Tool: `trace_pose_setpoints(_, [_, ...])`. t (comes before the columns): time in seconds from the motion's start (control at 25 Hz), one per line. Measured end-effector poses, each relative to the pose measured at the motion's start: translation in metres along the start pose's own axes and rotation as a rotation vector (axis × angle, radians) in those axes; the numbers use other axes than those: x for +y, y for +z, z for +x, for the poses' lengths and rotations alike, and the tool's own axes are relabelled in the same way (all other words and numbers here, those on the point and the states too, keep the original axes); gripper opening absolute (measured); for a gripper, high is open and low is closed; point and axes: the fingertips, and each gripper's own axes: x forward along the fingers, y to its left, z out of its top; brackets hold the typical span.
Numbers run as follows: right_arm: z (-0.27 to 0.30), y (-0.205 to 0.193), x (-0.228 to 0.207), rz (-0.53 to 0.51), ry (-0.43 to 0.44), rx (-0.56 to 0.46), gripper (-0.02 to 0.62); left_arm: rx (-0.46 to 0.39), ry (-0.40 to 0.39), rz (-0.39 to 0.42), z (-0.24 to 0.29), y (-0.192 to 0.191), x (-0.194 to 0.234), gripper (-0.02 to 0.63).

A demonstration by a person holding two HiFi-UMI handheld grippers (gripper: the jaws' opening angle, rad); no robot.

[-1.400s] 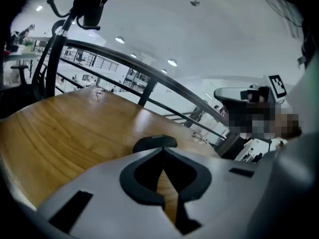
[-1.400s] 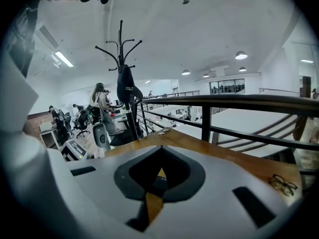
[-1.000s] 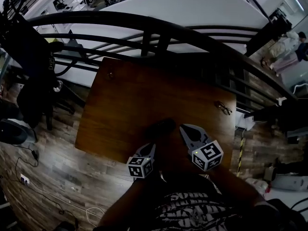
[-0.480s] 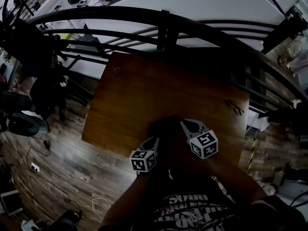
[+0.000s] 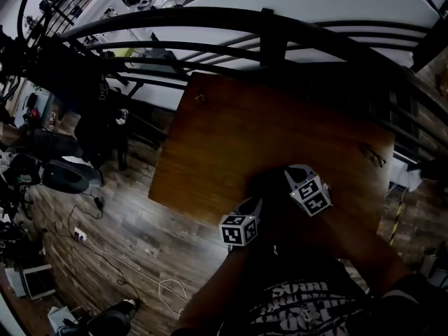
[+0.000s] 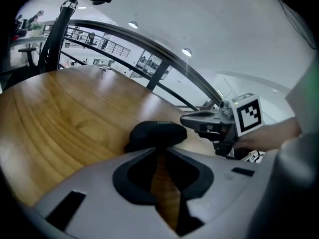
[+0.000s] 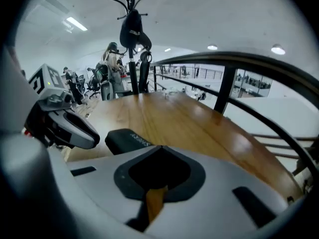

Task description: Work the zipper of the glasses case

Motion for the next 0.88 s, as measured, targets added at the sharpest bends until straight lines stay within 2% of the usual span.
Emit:
trace_pose_setpoints(0.16, [0.005, -0.015, 0.005, 0.116, 0.047, 0.057, -0.008, 0.028, 0.016, 0.029, 0.01, -0.008, -0.001, 0.044])
trace_pose_setpoints(0.36, [-0.002, -0.024, 0.053, 0.253, 0.198, 0.131, -0.008, -0.012, 0.056, 0.035, 0.002, 0.004, 0.009, 0.044])
trace_pose_setpoints(0.6, [0.001, -0.02, 0.096, 0.258, 0.339, 0.11, -0.008, -0.013, 0.113, 0.063, -0.006, 0.014, 0.033, 0.044])
trace_pose_setpoints(0.76, [0.002, -0.021, 0.122, 0.266, 0.465, 0.118, -0.008, 0.003, 0.07, 0.073, -0.005, 0.021, 0.026, 0.048])
trace_pose_setpoints(0.88, [0.008, -0.026, 0.143, 0.262, 0.522, 0.17, -0.008, 0.058, 0.052, 0.155, 0.002, 0.019, 0.02, 0.048])
